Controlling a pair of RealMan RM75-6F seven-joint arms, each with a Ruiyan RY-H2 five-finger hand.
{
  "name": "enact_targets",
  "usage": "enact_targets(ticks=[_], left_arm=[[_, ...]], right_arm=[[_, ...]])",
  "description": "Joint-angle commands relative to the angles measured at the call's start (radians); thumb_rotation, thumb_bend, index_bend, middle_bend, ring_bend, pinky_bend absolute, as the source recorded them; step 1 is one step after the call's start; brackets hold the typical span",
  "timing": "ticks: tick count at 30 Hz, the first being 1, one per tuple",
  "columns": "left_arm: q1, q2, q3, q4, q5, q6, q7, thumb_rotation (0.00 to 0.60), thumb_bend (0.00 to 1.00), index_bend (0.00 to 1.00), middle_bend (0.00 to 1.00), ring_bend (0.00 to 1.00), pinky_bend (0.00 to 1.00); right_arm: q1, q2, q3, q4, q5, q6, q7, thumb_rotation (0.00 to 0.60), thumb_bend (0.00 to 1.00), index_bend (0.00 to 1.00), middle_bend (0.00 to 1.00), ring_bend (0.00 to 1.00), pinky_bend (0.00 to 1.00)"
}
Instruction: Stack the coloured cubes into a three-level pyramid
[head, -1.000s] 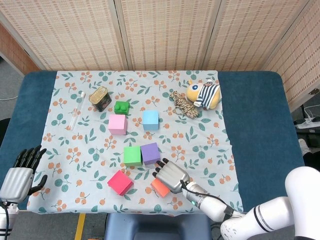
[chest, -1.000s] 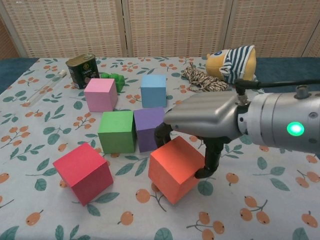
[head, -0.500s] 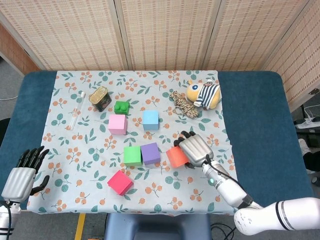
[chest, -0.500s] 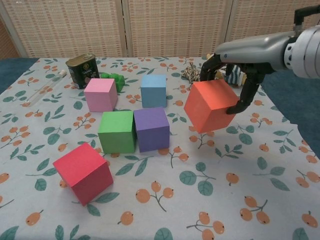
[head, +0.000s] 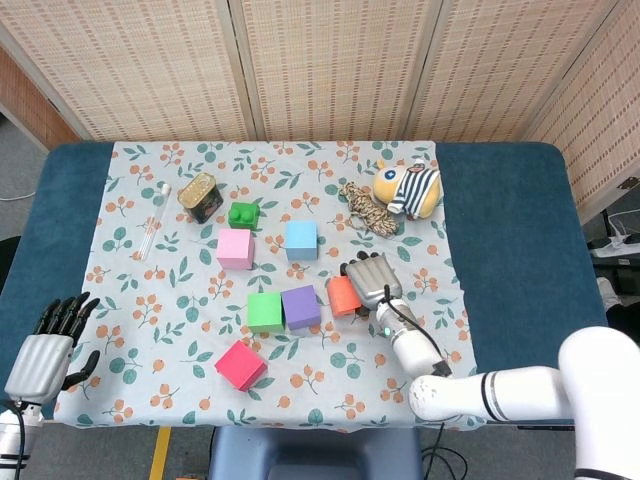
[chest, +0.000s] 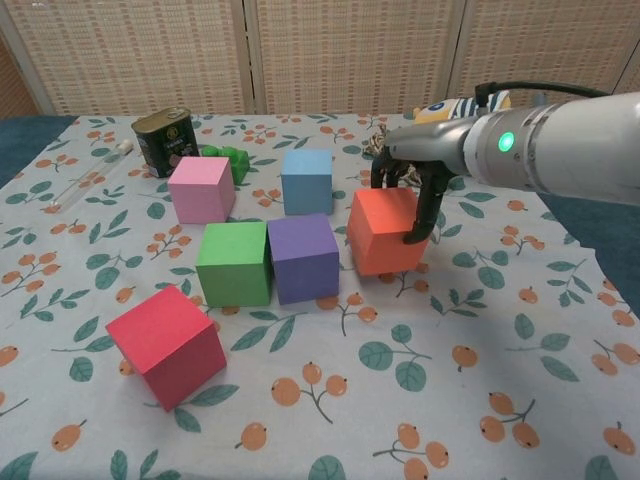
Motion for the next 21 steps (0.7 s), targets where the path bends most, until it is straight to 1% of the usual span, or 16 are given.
enact_targets(ticks=[1, 4, 7, 11, 21], left_arm=[[-0.001, 0.0, 0.0, 0.001, -0.001, -0.003, -0.003, 0.6, 0.42, 0.0, 0.0, 0.0, 0.04], [-0.003, 0.001, 0.002, 0.002, -0.001, -0.009, -0.006, 0.6, 0.42, 0.0, 0.0, 0.0, 0.04], [-0.004, 0.001, 0.002, 0.002, 0.0, -0.009, -0.006, 0.6, 0.42, 0.0, 0.0, 0.0, 0.04], [-0.002, 0.004, 0.005, 0.0, 0.007, -0.002, -0.01, 0.6, 0.42, 0.0, 0.0, 0.0, 0.04], [-0.001, 0.009, 0.008, 0.001, 0.014, 0.002, -0.022, 0.6, 0.41, 0.0, 0.0, 0.0, 0.04]], right_arm=[[0.022, -0.028, 0.011, 0.009, 0.035, 0.03, -0.033, 0.6, 0.13, 0.75, 0.31, 0.14, 0.23], [0.034, -0.047, 0.022, 0.016, 0.067, 0.048, -0.053, 0.6, 0.13, 0.75, 0.31, 0.14, 0.24], [0.037, -0.052, 0.026, 0.019, 0.077, 0.053, -0.059, 0.6, 0.13, 0.75, 0.31, 0.14, 0.24], [0.059, -0.084, 0.054, 0.033, 0.144, 0.066, -0.087, 0.6, 0.13, 0.75, 0.31, 0.14, 0.24], [0.086, -0.127, 0.088, 0.042, 0.211, 0.11, -0.141, 0.6, 0.13, 0.75, 0.31, 0.14, 0.25]])
